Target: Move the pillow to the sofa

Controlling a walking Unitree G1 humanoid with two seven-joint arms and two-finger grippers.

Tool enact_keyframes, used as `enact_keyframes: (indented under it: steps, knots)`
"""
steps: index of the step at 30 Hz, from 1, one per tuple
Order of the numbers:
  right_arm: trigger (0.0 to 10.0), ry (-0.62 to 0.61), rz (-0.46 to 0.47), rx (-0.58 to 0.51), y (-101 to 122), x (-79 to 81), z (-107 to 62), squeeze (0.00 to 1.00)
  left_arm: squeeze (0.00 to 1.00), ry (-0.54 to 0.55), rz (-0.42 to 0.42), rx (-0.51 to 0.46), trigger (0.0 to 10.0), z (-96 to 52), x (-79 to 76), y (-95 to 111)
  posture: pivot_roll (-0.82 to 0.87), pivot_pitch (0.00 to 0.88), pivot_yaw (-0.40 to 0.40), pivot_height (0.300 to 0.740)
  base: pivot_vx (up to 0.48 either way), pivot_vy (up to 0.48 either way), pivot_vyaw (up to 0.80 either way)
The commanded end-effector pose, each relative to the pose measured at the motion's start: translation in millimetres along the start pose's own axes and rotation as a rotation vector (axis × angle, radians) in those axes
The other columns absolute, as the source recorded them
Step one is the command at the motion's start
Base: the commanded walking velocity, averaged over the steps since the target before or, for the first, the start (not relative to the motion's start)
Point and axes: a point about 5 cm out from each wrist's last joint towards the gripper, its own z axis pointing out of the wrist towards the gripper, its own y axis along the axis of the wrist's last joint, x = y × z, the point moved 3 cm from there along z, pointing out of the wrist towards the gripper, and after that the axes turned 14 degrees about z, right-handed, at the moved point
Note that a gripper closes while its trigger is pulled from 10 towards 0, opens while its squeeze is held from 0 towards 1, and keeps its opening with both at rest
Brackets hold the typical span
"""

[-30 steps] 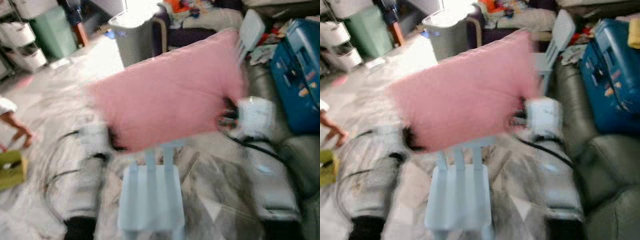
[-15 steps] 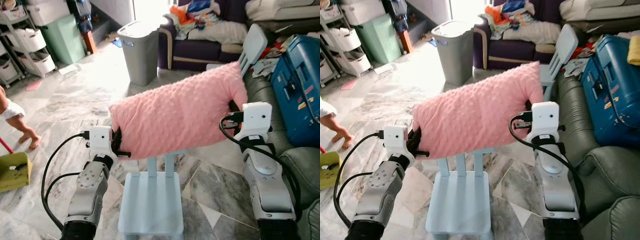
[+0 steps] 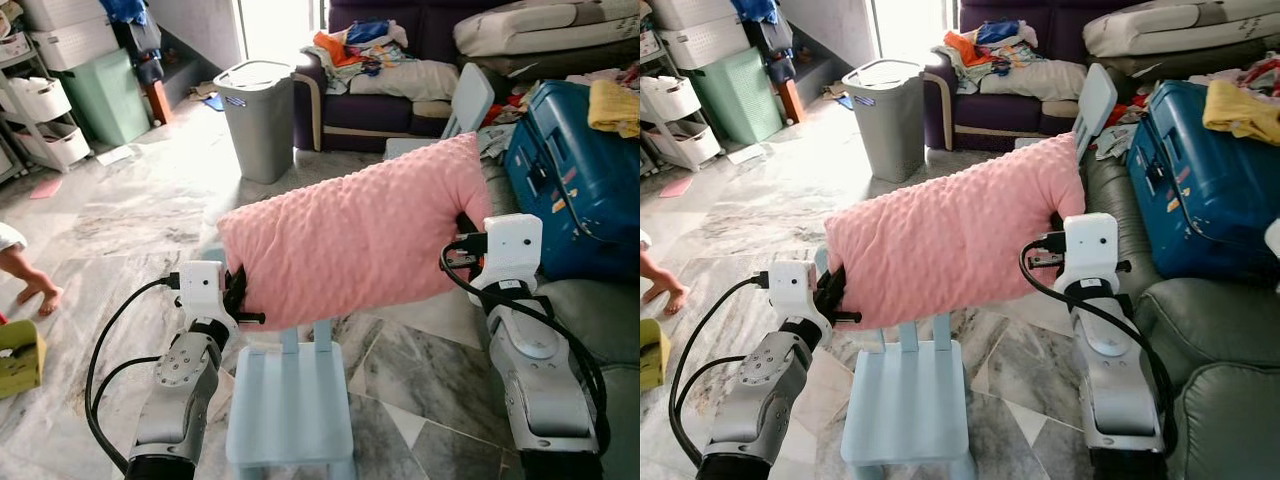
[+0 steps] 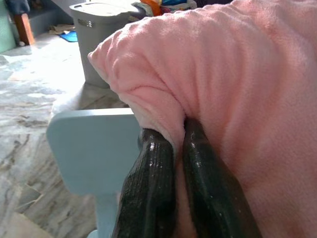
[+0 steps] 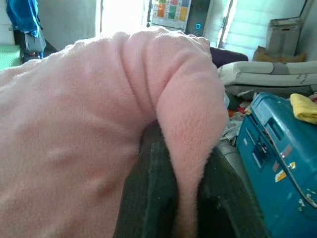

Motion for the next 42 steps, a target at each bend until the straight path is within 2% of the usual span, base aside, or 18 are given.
enact_keyframes:
  steps: [1, 10, 18, 42]
  knots:
    - [10.0, 0.023, 0.009, -0.018, 7.6, 5.0, -1.3, 0.00, 0.00, 0.007, 0.002, -0.009, 10.0, -1.5, 2.2, 4.4, -0.06, 0.000, 0.025, 0.740, 0.000, 0.000, 0.00]
    - [10.0, 0.028, 0.005, 0.004, 6.6, 4.5, -2.9, 0.00, 0.00, -0.001, -0.010, 0.004, 10.0, -1.1, 1.1, 3.6, -0.06, 0.000, 0.020, 0.740, 0.000, 0.000, -0.50]
    - [10.0, 0.034, -0.001, 0.017, 6.4, 4.3, -3.3, 0.00, 0.00, -0.016, -0.022, 0.008, 10.0, -1.4, -2.5, 3.2, -0.07, 0.000, 0.016, 0.740, 0.000, 0.000, 0.00]
    - [10.0, 0.036, 0.009, 0.022, 5.7, 5.3, -2.7, 0.00, 0.00, -0.032, -0.020, 0.012, 10.0, -0.2, -3.8, 3.7, -0.07, 0.000, 0.019, 0.740, 0.000, 0.338, 0.00]
